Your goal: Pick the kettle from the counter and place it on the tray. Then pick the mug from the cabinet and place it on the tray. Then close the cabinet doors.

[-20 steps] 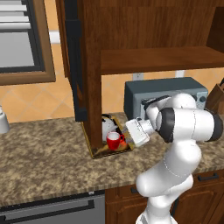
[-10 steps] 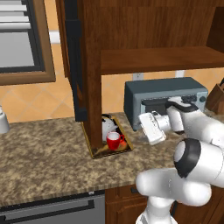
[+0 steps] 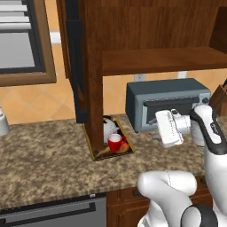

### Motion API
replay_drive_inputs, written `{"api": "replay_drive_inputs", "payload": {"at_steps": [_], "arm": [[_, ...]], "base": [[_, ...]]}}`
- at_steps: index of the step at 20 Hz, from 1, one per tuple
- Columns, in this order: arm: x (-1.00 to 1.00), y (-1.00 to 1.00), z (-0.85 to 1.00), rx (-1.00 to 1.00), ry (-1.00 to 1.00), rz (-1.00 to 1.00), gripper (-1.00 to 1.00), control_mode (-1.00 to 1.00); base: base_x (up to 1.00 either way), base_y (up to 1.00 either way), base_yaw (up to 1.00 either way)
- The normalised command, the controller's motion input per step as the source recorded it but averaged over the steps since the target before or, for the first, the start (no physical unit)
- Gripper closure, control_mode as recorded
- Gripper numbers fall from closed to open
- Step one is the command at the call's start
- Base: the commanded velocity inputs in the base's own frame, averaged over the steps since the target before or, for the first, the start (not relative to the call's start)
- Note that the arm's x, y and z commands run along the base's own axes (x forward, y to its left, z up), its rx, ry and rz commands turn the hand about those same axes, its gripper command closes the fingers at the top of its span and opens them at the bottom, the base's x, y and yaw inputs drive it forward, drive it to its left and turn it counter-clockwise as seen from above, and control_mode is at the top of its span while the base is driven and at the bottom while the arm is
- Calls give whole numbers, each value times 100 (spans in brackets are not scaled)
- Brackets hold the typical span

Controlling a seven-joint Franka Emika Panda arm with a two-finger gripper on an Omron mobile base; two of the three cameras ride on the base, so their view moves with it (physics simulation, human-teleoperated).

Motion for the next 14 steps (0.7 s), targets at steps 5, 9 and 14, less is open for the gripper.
{"api": "replay_drive_inputs", "payload": {"at_steps": [5, 9, 14], "arm": [[-8, -5, 2, 0, -3, -4, -100, -100], [-30, -30, 16, 6, -3, -24, -100, -100], [-8, -12, -1, 2, 0, -17, -100, -100]], "base": [[0, 0, 0], [0, 0, 0], [0, 0, 0]]}}
